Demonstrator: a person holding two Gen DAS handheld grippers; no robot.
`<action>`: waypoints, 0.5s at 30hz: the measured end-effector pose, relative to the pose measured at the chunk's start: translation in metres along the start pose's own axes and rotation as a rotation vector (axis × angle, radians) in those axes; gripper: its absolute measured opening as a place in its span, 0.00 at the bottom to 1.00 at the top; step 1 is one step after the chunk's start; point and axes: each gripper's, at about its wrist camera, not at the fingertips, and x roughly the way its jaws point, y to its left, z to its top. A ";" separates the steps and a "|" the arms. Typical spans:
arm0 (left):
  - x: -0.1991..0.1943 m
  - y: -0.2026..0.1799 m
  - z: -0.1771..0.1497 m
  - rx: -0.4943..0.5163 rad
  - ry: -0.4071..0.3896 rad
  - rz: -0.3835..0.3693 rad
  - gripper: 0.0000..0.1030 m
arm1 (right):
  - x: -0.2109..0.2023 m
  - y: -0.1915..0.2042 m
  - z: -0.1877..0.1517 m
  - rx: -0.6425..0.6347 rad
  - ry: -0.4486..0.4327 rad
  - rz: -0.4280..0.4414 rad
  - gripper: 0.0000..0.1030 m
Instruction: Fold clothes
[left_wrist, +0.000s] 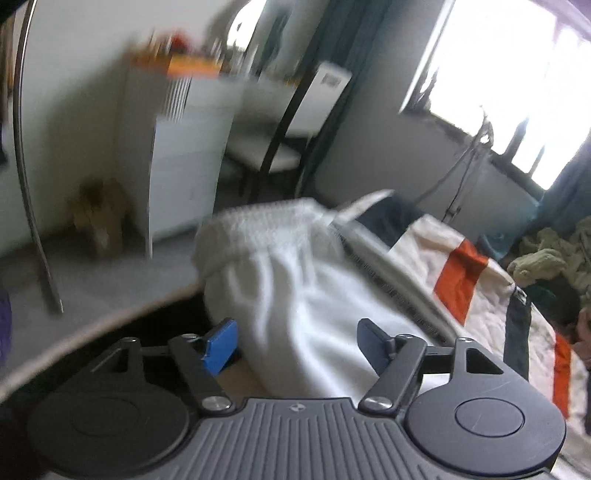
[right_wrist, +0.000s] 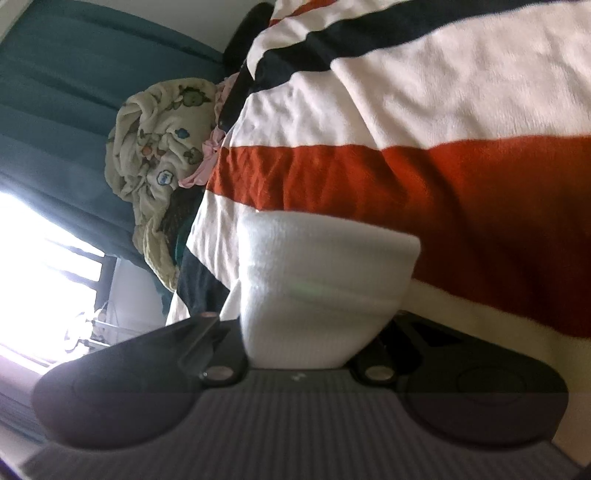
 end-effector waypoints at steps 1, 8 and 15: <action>-0.006 -0.014 -0.003 0.036 -0.027 -0.017 0.77 | -0.002 0.002 0.000 -0.004 -0.006 0.000 0.10; -0.003 -0.112 -0.049 0.172 0.006 -0.284 0.79 | -0.005 0.032 -0.004 -0.149 -0.061 -0.030 0.10; 0.029 -0.193 -0.117 0.461 0.065 -0.398 0.79 | -0.025 0.077 -0.021 -0.389 -0.171 -0.019 0.10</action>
